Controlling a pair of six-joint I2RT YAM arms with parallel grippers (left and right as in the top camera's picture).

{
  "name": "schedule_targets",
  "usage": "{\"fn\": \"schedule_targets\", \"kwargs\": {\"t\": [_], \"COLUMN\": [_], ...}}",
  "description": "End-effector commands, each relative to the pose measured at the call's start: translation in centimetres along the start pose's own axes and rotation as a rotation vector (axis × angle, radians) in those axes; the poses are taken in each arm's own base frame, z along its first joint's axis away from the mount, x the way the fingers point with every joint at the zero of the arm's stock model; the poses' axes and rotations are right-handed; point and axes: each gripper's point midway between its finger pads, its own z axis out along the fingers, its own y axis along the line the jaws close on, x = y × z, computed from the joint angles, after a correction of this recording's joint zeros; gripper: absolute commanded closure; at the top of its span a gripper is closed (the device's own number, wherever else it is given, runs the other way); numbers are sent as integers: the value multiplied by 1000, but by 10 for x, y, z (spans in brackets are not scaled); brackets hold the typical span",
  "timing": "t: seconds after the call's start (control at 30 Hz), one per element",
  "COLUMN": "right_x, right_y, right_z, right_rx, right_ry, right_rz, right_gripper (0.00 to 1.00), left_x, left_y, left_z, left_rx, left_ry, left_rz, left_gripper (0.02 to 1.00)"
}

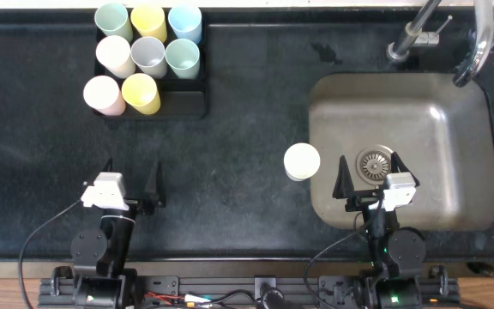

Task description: Store Cups

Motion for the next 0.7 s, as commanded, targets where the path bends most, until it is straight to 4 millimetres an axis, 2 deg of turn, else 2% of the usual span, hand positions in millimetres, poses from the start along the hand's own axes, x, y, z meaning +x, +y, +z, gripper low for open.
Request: {"fn": "schedule_targets", "kwargs": {"t": [0.03,0.27,0.43,0.57,0.7], "right_x": [3,3,3,3,-6], "right_y": [1,1,2,3,7], "right_z": [0,0,0,0,-2], "right_rx": [-6,-6,-14,-18,-35], "right_ry": [-1,-2,-2,-2,19], "right_rz": [-3,-3,82,85,110], "right_gripper": [3,3,5,3,3], "left_x": [-1,-1,-1,-1,-1], "left_y": [0,0,0,0,0], "left_z": [0,0,0,0,0], "left_rx": [4,4,4,4,4], "left_ry": [-7,-7,-7,-7,-7], "left_rz": [-8,-8,-8,-8,-8], "left_gripper": [18,18,18,18,18]}}
